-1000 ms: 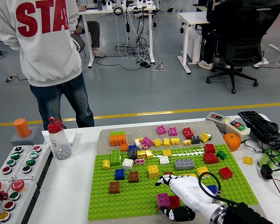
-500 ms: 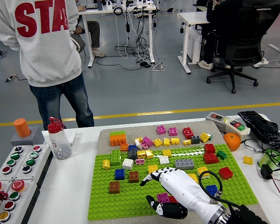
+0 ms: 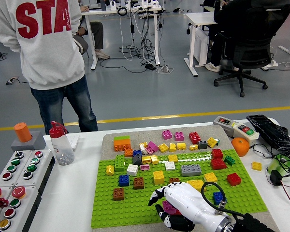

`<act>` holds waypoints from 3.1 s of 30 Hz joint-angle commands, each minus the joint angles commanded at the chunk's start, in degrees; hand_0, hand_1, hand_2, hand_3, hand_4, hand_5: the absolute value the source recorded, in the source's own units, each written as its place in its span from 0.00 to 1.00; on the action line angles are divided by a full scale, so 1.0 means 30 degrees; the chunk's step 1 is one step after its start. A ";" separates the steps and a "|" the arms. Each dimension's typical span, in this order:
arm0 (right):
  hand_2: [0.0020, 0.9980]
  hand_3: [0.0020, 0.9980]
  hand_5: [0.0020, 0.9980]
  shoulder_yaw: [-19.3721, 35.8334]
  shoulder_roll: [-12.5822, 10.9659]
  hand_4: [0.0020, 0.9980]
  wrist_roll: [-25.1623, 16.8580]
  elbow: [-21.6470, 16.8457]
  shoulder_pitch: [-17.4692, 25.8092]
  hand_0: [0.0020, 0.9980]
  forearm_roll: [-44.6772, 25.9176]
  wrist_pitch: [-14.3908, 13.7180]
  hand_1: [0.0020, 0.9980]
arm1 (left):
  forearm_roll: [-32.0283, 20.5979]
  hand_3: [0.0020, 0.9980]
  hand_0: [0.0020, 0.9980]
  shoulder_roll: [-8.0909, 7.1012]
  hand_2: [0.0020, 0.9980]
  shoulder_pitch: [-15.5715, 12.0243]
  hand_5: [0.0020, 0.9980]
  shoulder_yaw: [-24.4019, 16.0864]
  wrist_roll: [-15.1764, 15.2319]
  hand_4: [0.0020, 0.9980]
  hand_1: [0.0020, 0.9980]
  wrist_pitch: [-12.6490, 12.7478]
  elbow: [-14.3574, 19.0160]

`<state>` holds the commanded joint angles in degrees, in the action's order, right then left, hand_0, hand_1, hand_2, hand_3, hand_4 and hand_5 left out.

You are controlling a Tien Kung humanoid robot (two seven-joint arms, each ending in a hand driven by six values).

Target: Pick up the brick,pile it on top of brick,press brick,pick up the brick,pile it on top of brick,press brick

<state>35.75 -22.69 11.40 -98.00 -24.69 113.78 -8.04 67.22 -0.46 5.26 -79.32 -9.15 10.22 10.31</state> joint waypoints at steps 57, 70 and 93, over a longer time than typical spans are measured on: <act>0.58 0.55 0.13 -0.0784 -0.0208 0.36 0.0924 0.0776 -0.0357 0.59 0.0158 0.0950 0.60 | -0.0161 0.57 0.65 -0.0018 0.70 0.0124 1.00 0.0086 0.0042 0.30 0.68 -0.0012 0.0000; 0.58 0.55 0.14 -0.0872 -0.0206 0.36 0.1217 0.0857 -0.0304 0.58 0.0026 0.1360 0.60 | -0.0108 0.57 0.65 -0.0016 0.70 0.0131 1.00 0.0050 0.0029 0.30 0.68 -0.0014 0.0000; 0.57 0.55 0.15 0.0261 -0.0218 0.36 0.0822 -0.0055 0.0219 0.58 0.0031 -0.1080 0.59 | 0.0081 0.57 0.65 0.0010 0.70 -0.0024 1.00 -0.0051 -0.0034 0.30 0.68 -0.0011 0.0000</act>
<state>36.54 -23.35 13.87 -98.17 -24.03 113.88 -11.28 67.47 -0.43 5.19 -79.47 -9.26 10.19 10.31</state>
